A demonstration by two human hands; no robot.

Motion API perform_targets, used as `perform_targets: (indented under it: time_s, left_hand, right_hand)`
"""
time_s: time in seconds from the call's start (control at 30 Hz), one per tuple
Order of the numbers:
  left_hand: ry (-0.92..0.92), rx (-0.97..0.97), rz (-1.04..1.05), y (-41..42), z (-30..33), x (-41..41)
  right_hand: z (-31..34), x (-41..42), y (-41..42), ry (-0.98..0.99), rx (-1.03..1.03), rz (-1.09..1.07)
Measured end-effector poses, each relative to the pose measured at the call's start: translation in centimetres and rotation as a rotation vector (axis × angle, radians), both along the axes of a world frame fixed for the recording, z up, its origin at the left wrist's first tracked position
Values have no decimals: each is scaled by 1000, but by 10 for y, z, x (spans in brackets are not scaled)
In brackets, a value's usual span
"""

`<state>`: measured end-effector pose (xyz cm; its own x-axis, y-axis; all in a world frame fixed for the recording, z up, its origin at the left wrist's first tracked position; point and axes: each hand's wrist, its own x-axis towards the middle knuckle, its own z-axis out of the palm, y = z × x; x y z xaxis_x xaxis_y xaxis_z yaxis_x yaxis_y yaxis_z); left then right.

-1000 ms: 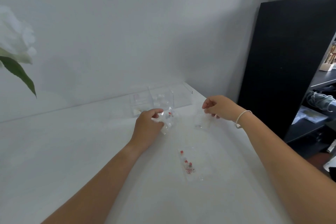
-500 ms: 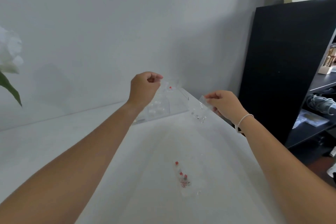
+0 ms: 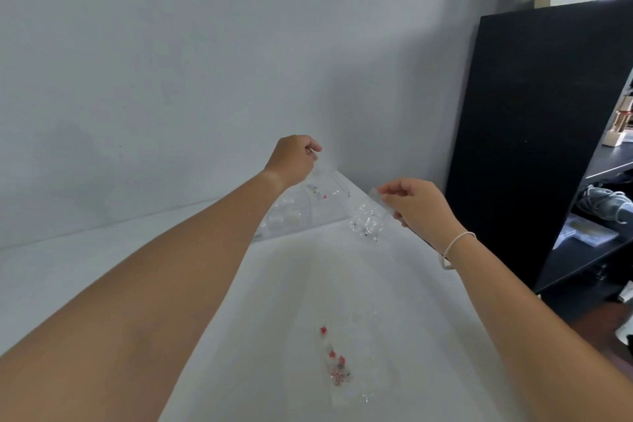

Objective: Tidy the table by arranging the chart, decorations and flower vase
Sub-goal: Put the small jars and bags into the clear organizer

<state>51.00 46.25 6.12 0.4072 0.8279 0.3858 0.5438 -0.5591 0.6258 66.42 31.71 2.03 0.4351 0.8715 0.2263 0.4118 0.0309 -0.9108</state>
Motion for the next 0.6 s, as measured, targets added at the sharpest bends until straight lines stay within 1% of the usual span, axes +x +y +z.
perform_targets:
  time_s: [0.17,0.3,0.5,0.6]
  left_hand:
    - [54,-69,-31,6,-14,8]
    - [139,-97,-61,8,-22,13]
    - [227,-39,-33,6,-28,6]
    - [167,16,-22,-5,-29,-6]
  right_hand:
    - [-3,-4,2,-52,-2,-5]
    - [-4,-6,2,-74,0,-3]
    - [-3,-8,2,-103,15,-13]
    - [-1,-9,2,-111,36,-17]
